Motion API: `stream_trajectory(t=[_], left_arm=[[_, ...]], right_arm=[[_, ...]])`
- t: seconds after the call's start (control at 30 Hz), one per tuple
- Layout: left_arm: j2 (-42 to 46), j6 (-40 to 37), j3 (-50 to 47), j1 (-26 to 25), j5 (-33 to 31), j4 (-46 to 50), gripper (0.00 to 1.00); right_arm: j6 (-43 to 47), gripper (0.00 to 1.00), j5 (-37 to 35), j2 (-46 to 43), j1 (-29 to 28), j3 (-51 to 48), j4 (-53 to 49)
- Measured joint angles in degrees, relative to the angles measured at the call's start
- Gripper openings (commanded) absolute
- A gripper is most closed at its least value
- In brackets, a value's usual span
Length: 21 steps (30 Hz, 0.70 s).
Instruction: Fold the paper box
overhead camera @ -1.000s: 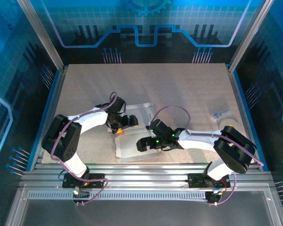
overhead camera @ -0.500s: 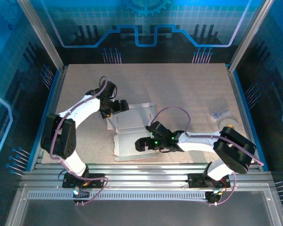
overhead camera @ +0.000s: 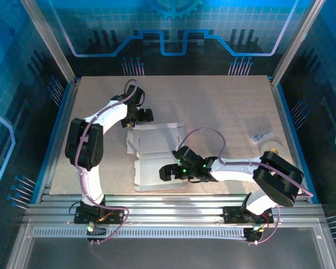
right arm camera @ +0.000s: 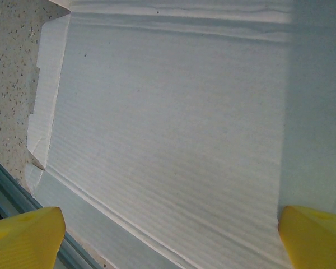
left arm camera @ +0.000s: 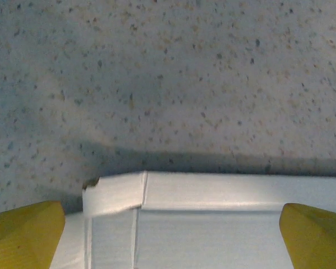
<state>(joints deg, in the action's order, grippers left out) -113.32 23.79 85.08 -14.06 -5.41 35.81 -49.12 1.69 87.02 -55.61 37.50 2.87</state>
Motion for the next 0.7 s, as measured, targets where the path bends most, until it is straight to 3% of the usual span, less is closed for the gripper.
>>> stream_trajectory(t=[0.7], left_arm=[[-8.0, -0.9, 6.2, 0.1, -1.2, 4.8, 0.99]], right_arm=[[-0.2, 1.0, -0.4, 0.1, -0.3, 0.0, 0.2]])
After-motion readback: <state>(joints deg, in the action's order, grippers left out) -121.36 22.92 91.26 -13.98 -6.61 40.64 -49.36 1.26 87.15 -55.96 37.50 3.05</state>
